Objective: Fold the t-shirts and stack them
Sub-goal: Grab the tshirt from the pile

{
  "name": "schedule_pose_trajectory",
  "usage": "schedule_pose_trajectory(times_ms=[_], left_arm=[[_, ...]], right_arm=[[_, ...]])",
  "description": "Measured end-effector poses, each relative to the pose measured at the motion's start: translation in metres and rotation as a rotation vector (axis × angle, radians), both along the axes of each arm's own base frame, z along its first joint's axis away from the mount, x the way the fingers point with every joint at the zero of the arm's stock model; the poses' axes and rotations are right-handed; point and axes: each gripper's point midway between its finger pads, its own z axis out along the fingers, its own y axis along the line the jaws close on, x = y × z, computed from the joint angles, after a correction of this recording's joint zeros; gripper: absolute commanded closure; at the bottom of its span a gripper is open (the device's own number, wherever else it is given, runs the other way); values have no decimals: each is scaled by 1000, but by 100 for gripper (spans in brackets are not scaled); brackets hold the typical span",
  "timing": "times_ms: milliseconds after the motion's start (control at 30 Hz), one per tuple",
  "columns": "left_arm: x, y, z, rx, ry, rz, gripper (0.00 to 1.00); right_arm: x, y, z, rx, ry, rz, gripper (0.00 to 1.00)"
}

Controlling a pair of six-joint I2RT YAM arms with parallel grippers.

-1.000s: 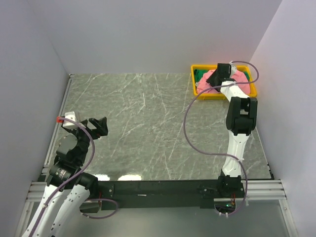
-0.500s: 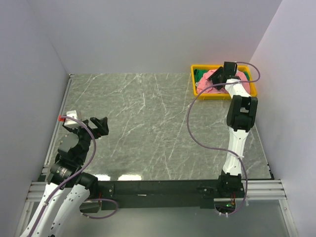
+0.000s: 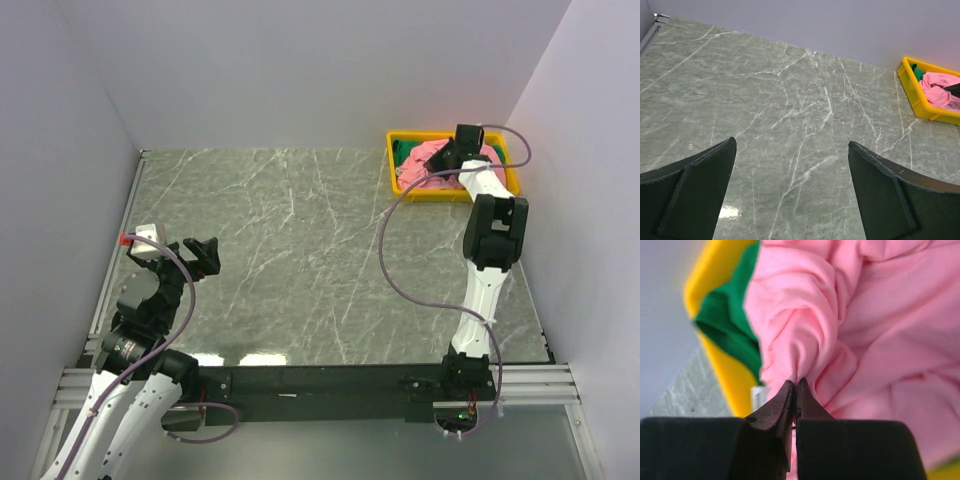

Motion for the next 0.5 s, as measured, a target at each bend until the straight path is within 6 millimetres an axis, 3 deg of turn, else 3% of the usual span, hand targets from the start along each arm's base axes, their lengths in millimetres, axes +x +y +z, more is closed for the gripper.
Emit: schedule_pose_trajectory(times_ms=[100,367,500], left_arm=[[-1,0,1,-2,-5,-3,1],[-4,0,6,-9,-25,-6,1],[-6,1,8,-13,-34,-7,1]], right_arm=[[-10,-1,39,-36,-50,-6,100],[-42,8,213,-197,-363,-6,100],[-67,23,267,-262,-464,18,100]])
